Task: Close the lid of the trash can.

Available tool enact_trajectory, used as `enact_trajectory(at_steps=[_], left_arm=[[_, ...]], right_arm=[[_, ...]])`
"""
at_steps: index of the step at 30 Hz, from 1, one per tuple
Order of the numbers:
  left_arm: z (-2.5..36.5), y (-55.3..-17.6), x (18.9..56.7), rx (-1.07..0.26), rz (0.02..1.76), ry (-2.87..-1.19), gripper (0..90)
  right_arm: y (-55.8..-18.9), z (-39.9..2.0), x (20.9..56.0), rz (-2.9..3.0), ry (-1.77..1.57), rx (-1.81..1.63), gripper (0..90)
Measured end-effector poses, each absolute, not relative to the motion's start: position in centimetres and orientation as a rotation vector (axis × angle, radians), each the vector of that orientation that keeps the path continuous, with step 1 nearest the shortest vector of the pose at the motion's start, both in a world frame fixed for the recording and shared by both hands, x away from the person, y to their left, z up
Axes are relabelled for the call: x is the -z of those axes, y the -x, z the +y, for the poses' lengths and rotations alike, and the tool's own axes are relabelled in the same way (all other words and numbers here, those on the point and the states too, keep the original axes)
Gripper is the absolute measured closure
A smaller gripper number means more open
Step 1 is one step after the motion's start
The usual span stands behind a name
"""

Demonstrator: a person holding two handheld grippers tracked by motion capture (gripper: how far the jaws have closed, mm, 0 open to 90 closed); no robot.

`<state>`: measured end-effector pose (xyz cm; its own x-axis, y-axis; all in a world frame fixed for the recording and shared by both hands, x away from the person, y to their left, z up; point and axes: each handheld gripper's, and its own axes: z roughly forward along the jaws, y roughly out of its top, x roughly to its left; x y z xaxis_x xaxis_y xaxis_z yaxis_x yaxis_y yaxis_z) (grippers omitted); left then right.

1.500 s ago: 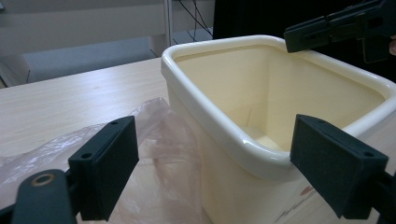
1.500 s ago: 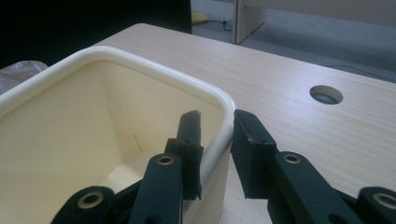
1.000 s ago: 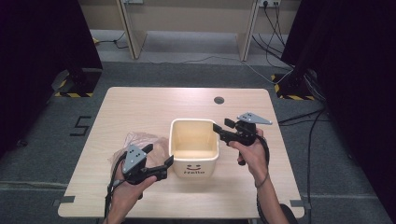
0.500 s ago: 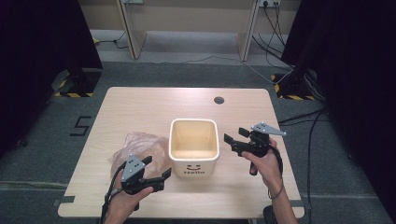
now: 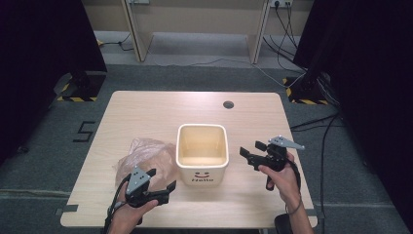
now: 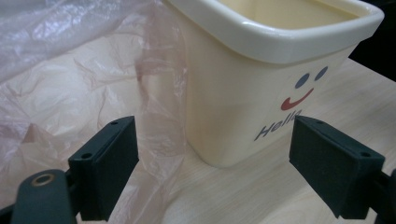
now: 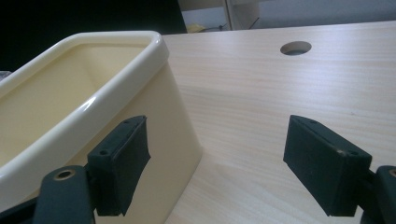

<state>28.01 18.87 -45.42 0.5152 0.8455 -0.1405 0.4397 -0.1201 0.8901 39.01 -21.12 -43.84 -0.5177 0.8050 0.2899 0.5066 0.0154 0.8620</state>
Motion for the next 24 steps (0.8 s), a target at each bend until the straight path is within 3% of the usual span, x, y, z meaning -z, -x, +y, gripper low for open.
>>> enact_trajectory(at_steps=[24], left_arm=[[18.7, -27.1, 47.7, -0.462, 1.071, -1.825, 15.3]], right_arm=[[-37.7, -21.5, 46.2, 2.101, -1.356, -1.447, 22.9]])
